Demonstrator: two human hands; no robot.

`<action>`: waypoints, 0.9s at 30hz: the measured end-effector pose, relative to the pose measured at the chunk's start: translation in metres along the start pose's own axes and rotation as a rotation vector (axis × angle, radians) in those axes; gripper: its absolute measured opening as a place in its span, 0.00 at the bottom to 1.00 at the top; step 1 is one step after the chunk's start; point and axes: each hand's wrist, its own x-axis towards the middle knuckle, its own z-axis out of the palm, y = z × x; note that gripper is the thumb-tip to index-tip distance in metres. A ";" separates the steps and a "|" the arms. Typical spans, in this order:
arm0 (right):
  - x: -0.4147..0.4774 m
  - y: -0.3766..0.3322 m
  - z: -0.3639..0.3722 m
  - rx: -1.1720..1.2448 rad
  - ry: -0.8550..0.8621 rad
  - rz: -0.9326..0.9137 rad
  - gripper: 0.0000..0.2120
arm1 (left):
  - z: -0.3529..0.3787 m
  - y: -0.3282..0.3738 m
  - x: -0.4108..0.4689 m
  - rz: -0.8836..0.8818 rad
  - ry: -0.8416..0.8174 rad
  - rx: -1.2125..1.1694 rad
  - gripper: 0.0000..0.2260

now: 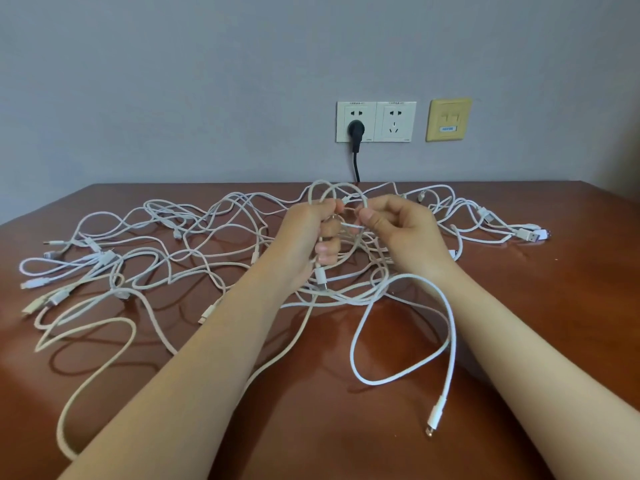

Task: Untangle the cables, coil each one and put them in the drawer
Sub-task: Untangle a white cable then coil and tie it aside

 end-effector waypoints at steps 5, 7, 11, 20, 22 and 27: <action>-0.003 -0.006 0.001 -0.188 0.110 -0.152 0.07 | 0.008 -0.005 0.000 0.017 0.092 0.105 0.15; -0.007 -0.008 0.003 -0.341 0.167 -0.237 0.06 | 0.009 -0.007 -0.001 0.027 0.099 0.136 0.16; -0.008 -0.009 0.004 -0.583 0.185 -0.337 0.09 | 0.008 -0.008 -0.001 0.021 0.077 0.138 0.15; -0.007 -0.005 -0.001 -0.759 0.101 -0.326 0.11 | 0.009 -0.009 -0.004 -0.016 0.087 0.064 0.11; -0.009 -0.009 -0.003 -0.854 0.073 -0.314 0.13 | 0.010 -0.008 -0.005 0.004 0.094 0.105 0.10; -0.014 -0.015 -0.001 -0.913 -0.111 -0.315 0.20 | 0.011 -0.008 -0.007 0.008 0.147 0.149 0.12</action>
